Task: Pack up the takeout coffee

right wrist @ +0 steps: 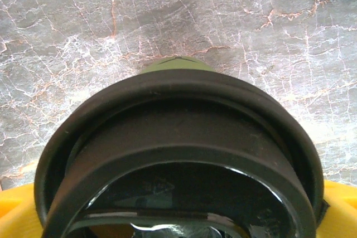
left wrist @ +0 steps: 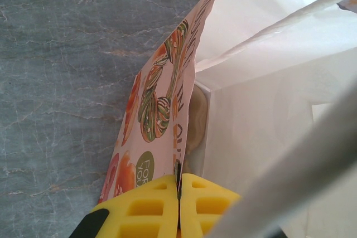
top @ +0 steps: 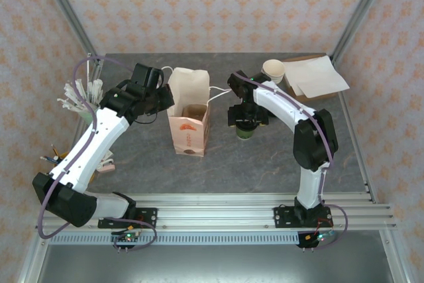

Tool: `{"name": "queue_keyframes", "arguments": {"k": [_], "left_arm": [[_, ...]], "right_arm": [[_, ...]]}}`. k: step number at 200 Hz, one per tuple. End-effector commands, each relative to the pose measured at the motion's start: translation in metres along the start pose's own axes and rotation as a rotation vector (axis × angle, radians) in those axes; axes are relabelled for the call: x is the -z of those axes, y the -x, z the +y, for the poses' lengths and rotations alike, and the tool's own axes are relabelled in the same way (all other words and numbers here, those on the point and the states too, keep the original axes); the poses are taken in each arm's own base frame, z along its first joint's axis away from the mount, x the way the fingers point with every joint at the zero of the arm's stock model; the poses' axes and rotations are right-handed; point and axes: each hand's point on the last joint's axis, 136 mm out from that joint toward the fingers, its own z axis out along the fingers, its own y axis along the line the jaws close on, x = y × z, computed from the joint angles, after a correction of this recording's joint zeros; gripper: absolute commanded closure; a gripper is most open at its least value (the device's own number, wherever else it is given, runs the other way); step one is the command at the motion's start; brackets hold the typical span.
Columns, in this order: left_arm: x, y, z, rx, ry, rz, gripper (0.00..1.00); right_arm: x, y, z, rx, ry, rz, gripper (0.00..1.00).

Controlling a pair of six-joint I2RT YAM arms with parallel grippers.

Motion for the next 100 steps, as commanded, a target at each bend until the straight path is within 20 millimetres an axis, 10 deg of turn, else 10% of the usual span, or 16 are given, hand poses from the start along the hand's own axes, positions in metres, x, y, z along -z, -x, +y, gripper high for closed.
{"name": "queue_keyframes", "arguments": {"k": [1,100], "left_arm": [[-0.006,-0.0031,-0.0018,-0.01,0.002,0.014,1.0],[-0.0059,-0.0029,-0.0009,-0.018,0.011,0.019,1.0]], "right_arm": [[0.0001,0.0007,0.0001,-0.013,-0.014,0.006,0.02],[-0.0021,-0.0009,-0.003,-0.025,-0.032,0.01,0.01]]}}
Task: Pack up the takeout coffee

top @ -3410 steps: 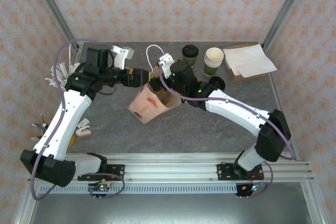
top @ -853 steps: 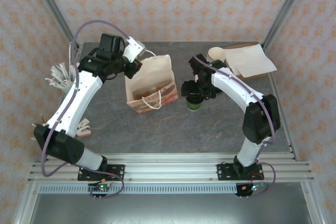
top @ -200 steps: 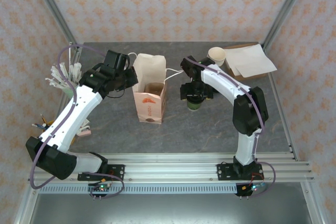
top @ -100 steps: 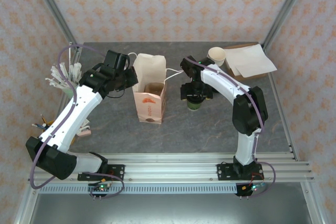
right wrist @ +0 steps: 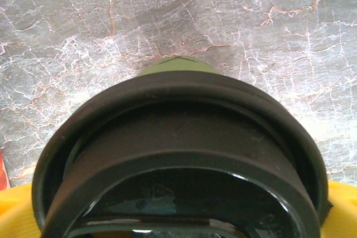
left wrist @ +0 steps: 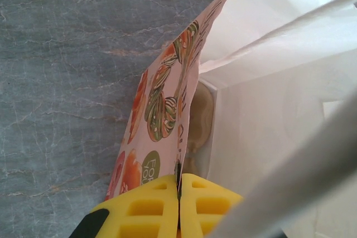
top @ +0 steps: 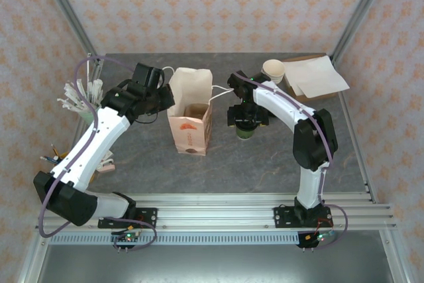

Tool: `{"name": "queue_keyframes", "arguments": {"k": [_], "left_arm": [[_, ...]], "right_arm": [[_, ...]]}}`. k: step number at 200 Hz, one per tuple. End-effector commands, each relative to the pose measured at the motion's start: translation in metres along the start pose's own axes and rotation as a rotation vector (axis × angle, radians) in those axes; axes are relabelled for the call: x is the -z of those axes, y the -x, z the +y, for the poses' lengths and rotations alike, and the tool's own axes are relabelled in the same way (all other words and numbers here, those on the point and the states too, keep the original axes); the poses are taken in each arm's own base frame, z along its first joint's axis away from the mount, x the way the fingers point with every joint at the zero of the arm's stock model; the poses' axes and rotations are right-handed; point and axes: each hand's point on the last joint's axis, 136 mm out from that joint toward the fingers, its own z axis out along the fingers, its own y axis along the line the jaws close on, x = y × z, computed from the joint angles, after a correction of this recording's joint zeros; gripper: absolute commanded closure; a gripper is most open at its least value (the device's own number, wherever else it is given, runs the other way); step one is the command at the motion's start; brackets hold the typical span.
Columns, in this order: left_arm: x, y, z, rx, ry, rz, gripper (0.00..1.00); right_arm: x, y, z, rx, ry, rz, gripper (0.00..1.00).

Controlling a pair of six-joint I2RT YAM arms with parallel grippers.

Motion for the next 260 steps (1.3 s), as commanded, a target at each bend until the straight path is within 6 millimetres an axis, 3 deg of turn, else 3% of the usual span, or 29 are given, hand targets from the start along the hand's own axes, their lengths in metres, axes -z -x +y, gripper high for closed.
{"name": "queue_keyframes", "arguments": {"k": [1,71,120,154,260], "left_arm": [[-0.002,-0.002,-0.001,-0.015,0.005,0.013,1.0],[-0.002,-0.004,0.001,-0.012,0.017,0.016,1.0],[-0.003,-0.005,0.002,-0.012,0.019,0.022,1.0],[-0.002,-0.003,0.002,-0.016,0.022,0.017,1.0],[-0.004,-0.002,0.001,-0.033,0.026,0.025,1.0]], "right_arm": [[-0.001,-0.001,-0.003,-0.009,-0.033,0.006,0.01],[0.013,0.003,-0.005,-0.027,-0.028,-0.03,0.01],[0.001,0.001,-0.004,-0.032,-0.024,-0.013,0.0],[-0.004,0.0,0.0,-0.029,-0.012,-0.007,0.09],[-0.01,0.001,-0.003,-0.041,-0.013,-0.011,0.03]]}}
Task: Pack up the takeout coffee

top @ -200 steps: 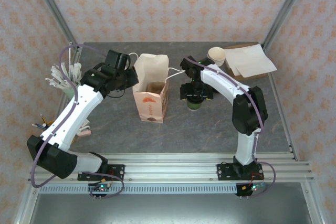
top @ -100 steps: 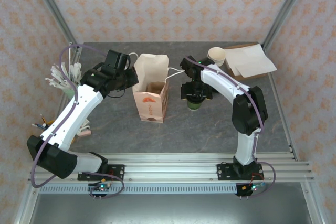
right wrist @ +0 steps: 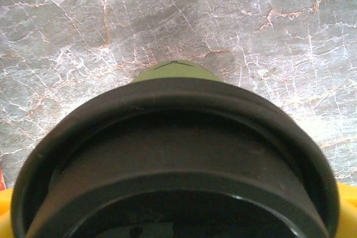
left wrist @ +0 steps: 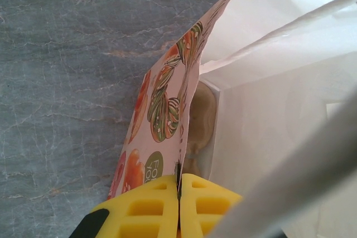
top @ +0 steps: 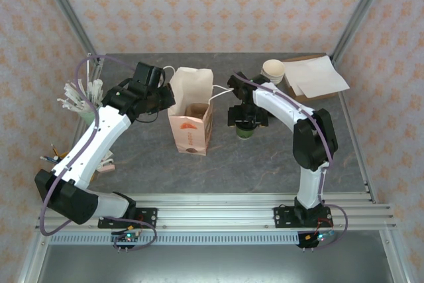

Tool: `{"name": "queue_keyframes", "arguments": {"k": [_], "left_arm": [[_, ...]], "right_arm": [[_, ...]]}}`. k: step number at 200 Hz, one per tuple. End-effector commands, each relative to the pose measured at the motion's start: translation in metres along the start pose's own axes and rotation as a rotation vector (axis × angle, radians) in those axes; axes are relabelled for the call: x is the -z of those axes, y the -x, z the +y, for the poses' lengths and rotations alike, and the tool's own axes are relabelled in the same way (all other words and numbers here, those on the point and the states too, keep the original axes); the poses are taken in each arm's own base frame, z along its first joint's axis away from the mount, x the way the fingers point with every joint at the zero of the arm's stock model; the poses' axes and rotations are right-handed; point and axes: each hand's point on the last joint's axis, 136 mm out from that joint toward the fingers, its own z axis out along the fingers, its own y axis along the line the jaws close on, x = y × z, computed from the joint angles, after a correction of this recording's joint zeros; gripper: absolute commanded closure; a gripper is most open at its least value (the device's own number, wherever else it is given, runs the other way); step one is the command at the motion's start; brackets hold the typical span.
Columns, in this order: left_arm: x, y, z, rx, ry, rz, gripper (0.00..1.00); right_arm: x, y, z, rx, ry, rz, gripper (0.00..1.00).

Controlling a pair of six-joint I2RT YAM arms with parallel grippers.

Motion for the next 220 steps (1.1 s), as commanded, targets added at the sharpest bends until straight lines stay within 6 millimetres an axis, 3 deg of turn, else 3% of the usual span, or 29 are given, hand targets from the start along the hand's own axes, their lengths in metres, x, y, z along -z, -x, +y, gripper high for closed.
{"name": "queue_keyframes", "arguments": {"k": [1,63,130,220], "left_arm": [[-0.002,-0.003,0.003,-0.025,0.023,0.022,1.0],[-0.002,-0.002,0.003,-0.025,0.022,0.022,1.0],[-0.002,-0.003,0.003,-0.031,0.021,0.03,1.0],[-0.004,-0.003,0.003,-0.043,0.01,0.045,1.0]], "right_arm": [[-0.002,-0.001,-0.002,-0.014,-0.008,0.001,0.04],[0.0,0.0,-0.001,-0.017,-0.001,-0.002,0.11],[0.01,-0.002,-0.003,-0.014,-0.01,0.005,0.05],[0.011,-0.001,-0.003,-0.011,-0.019,0.01,0.16]]}}
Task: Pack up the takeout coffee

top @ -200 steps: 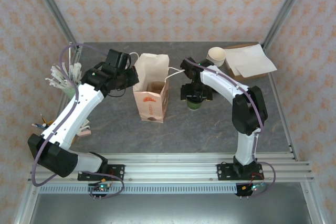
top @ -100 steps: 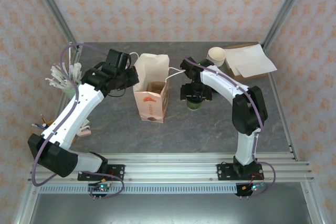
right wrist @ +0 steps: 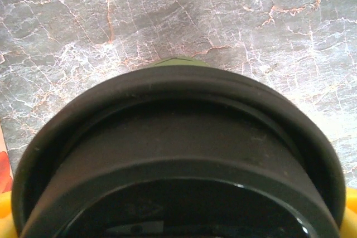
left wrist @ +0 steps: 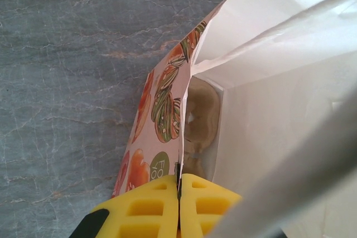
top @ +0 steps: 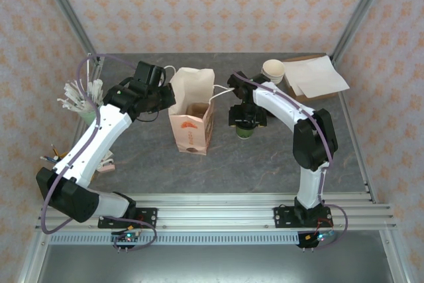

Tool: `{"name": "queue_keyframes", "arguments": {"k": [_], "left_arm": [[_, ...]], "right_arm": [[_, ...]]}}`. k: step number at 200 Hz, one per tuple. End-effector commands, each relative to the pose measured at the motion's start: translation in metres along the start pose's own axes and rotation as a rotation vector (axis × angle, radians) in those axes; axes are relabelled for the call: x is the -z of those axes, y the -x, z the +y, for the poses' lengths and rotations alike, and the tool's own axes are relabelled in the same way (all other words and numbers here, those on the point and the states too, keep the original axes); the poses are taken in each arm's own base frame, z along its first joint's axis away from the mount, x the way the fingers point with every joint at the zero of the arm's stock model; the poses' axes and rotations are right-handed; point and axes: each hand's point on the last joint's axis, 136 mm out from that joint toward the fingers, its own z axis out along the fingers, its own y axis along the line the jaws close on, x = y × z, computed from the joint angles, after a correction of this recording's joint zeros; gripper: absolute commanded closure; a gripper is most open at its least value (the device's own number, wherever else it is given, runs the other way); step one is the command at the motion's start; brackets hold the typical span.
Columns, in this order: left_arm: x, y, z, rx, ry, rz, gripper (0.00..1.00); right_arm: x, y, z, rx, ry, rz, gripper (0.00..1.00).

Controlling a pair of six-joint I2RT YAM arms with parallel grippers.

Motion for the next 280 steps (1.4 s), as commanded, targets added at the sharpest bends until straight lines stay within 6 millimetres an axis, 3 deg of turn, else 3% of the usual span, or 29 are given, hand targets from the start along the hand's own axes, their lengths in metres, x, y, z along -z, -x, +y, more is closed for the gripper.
{"name": "queue_keyframes", "arguments": {"k": [1,37,78,97,133,162,188,202,222,243,280], "left_arm": [[-0.001,-0.004,0.003,-0.021,0.007,0.037,1.0],[-0.001,-0.007,-0.006,-0.002,-0.042,0.054,1.0],[-0.003,-0.011,-0.017,0.042,-0.083,0.079,1.0],[-0.001,-0.012,-0.011,0.071,-0.036,0.065,1.0],[0.004,-0.015,-0.001,0.18,0.009,0.021,1.0],[0.003,-0.025,-0.007,0.291,-0.01,0.025,1.0],[0.002,-0.029,-0.033,0.352,-0.079,0.034,1.0],[0.008,-0.03,-0.043,0.327,-0.088,0.043,0.8],[0.019,-0.029,-0.03,0.246,-0.023,0.029,0.48],[0.033,-0.019,-0.013,0.139,0.019,-0.003,0.33],[0.06,-0.001,-0.001,-0.006,-0.055,-0.061,0.11]], "right_arm": [[0.007,0.001,-0.004,-0.004,-0.025,0.0,0.16],[0.02,0.005,-0.007,0.011,-0.037,-0.024,0.21],[0.058,0.011,-0.013,0.014,-0.036,-0.107,0.3],[0.075,0.009,-0.019,0.011,-0.039,-0.13,0.38],[0.108,-0.004,-0.042,-0.019,-0.057,-0.15,0.39],[0.164,-0.003,-0.064,-0.058,-0.046,-0.228,0.4],[0.217,-0.001,-0.071,-0.065,-0.04,-0.286,0.41],[0.235,0.002,-0.067,-0.082,0.006,-0.332,0.43],[0.254,0.006,-0.062,-0.132,0.07,-0.393,0.45],[0.266,0.01,-0.05,-0.142,0.122,-0.441,0.45],[0.291,0.013,0.01,-0.066,0.307,-0.537,0.44]]}}
